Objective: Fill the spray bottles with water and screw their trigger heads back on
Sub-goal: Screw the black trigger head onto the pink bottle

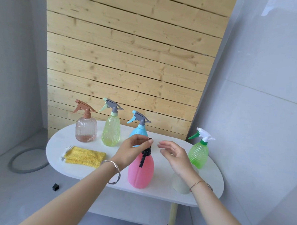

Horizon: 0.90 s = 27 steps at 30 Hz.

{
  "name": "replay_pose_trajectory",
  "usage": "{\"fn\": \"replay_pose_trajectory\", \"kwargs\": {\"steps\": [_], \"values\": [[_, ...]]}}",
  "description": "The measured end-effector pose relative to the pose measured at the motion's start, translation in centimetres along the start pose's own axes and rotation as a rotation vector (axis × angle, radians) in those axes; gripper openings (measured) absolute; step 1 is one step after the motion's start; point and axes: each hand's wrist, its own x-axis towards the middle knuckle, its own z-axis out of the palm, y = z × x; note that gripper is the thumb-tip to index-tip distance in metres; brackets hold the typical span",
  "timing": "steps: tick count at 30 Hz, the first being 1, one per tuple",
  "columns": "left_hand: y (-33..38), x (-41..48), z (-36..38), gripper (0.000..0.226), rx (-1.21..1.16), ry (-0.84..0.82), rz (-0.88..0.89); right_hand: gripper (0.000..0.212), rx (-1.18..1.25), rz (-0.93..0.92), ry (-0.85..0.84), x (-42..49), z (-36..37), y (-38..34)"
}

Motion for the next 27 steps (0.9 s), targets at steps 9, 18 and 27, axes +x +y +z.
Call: {"fn": "replay_pose_trajectory", "kwargs": {"steps": [9,18,27], "values": [[-0.6,1.0,-1.3,0.026,0.064,-0.128,-0.036,0.022,-0.080,0.032,-0.156,1.7,3.1,2.1],[-2.6,1.4,-2.9,0.053,0.027,-0.080,-0.111,0.020,0.058,0.042,-0.018,1.9,4.1,3.4],[-9.5,0.2,-1.8,0.093,0.250,-0.183,-0.046,0.014,0.165,0.023,-0.141,2.6,3.3,3.2]]}}
